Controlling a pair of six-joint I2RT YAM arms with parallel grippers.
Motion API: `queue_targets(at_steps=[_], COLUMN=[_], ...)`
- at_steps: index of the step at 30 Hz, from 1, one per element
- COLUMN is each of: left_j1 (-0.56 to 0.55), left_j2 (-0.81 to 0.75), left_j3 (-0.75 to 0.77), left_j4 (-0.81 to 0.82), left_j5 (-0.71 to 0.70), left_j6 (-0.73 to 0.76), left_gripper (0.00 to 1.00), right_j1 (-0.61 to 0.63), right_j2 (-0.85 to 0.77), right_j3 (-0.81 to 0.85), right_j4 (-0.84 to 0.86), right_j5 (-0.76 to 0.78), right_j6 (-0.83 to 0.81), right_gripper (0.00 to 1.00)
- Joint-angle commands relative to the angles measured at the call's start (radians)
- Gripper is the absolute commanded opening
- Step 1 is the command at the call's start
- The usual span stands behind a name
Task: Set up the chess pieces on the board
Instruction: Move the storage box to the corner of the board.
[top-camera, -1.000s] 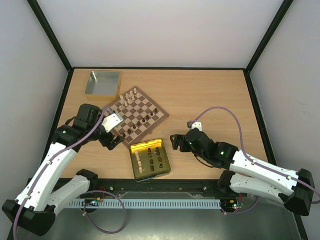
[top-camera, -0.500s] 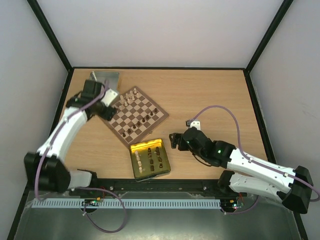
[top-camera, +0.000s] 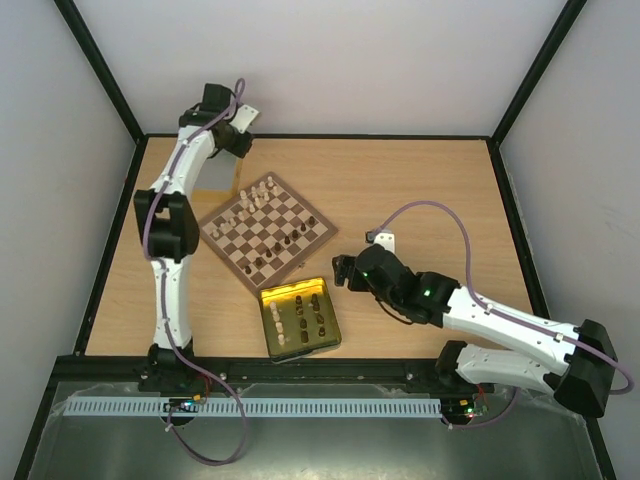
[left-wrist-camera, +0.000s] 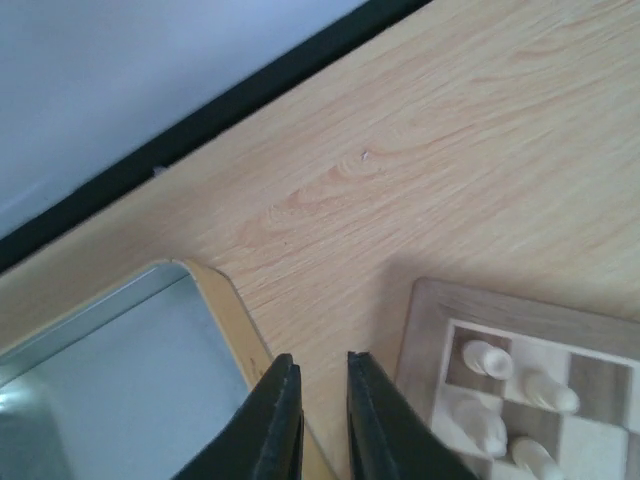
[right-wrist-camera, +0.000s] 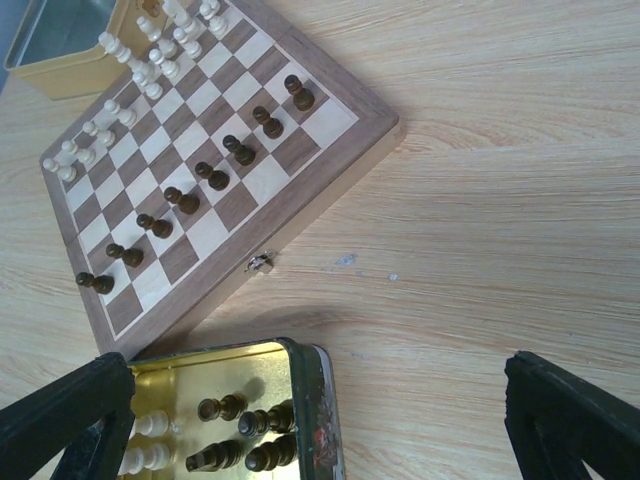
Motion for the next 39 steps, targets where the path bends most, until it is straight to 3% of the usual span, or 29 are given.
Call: queue_targets(at_steps=[1, 6, 14, 30, 35, 39], left_j1=[0.013, 0.031, 0.078, 0.338, 0.343, 0.342], left_j2=[0.148, 0.216, 0.235, 0.154, 0.014, -0.13], left_j3=[0.192, 0.174, 0.09, -0.08, -0.293, -0.486], left_j4=[-0.158, -0.113, -0.091, 0.005, 0.075, 0.152], left_j5=[0.025, 0.023, -0.002, -0.08, -0.005, 0.064], left_j6=[0.0, 0.007, 0.025, 0.025, 0.025, 0.023], left_gripper=[0.07, 0.02, 0.02, 0.02, 0.13, 0.45], right_j1=[-0.01, -0.017, -0.037, -0.059, -0.046, 0.049], right_j2=[0.013, 0.01, 0.055, 0.118, 0.206, 0.286], right_j3=[0.052, 0.059, 0.039, 0.027, 0.067, 0.133], right_j4=[-0.033, -0.062, -0.028, 0.029, 0.074, 0.076], right_j5=[0.046, 0.067, 0.046, 0.016, -0.149, -0.178], right_j6=[0.023, 0.028, 0.017, -0.012, -0.062, -0.09], right_gripper=[0.98, 0.98, 0.98, 0.98, 0.97, 0.89])
